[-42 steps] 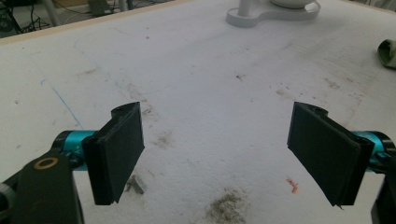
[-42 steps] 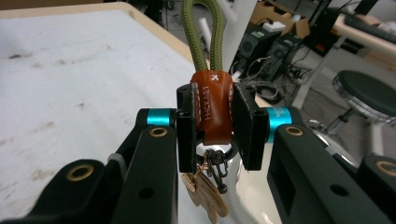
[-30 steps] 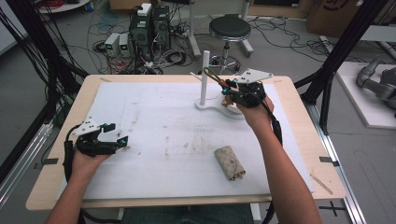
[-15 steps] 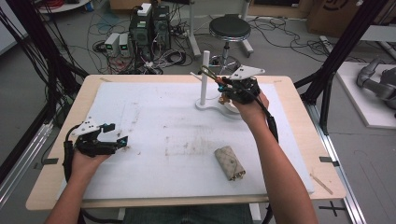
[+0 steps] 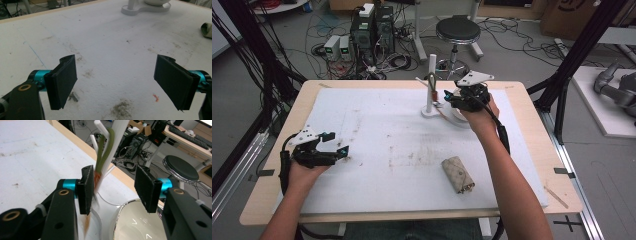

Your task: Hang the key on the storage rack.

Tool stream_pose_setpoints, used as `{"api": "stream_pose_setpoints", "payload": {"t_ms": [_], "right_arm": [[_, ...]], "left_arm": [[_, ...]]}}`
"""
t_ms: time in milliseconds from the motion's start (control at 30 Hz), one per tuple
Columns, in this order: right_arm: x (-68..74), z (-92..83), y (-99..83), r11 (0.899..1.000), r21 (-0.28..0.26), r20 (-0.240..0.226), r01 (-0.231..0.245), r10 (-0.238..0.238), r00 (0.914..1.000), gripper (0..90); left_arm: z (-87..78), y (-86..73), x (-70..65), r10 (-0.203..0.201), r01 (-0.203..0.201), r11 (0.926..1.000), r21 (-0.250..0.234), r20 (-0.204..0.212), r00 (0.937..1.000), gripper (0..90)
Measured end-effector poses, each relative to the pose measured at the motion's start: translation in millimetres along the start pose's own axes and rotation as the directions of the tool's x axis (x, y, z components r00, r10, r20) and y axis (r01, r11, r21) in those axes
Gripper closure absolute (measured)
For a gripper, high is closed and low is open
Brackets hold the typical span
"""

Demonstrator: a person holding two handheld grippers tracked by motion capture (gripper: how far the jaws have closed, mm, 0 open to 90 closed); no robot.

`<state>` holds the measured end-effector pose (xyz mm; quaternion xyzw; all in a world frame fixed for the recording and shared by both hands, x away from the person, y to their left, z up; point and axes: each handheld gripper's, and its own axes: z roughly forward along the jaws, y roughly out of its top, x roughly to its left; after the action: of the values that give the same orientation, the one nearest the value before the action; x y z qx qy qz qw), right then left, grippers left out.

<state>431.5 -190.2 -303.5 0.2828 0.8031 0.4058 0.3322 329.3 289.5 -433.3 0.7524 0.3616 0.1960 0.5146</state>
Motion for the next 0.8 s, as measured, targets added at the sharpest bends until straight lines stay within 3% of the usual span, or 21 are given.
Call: {"api": "stream_pose_setpoints", "payload": {"t_ms": [233, 300, 333, 667, 800], "right_arm": [[-1.5, -12.7, -5.0, 0.999, 0.039, -0.011, -0.036, 0.036, 0.9993, 38.5], [-0.5, -17.3, -7.6, 0.999, 0.027, -0.018, -0.034, 0.035, 0.9992, 37.7], [1.9, -22.9, -13.8, 0.999, -0.024, -0.015, -0.032, 0.032, 0.9994, 37.6], [2.4, -37.4, -48.8, 0.997, -0.006, -0.039, -0.075, 0.075, 0.9964, 33.7], [2.1, -46.4, -64.1, 0.993, 0.002, -0.032, -0.116, 0.116, 0.9928, 31.2]], "left_arm": [[0.8, -0.1, -1.1, 0.0, 0.0, 1.0, 0.004, 0.007, 1.0, 18.5], [0.7, 0.6, -1.4, 0.002, -0.002, 1.0, 0.001, 0.006, 1.0, 18.5], [0.5, 1.0, -1.6, 0.002, -0.002, 1.0, 0.0, 0.005, 1.0, 18.5], [1.6, 0.5, -2.1, 0.006, -0.006, 1.0, 0.005, 0.01, 0.9999, 18.5], [1.8, 0.6, -2.4, 0.003, -0.003, 1.0, 0.006, 0.011, 0.9999, 18.5]]}}
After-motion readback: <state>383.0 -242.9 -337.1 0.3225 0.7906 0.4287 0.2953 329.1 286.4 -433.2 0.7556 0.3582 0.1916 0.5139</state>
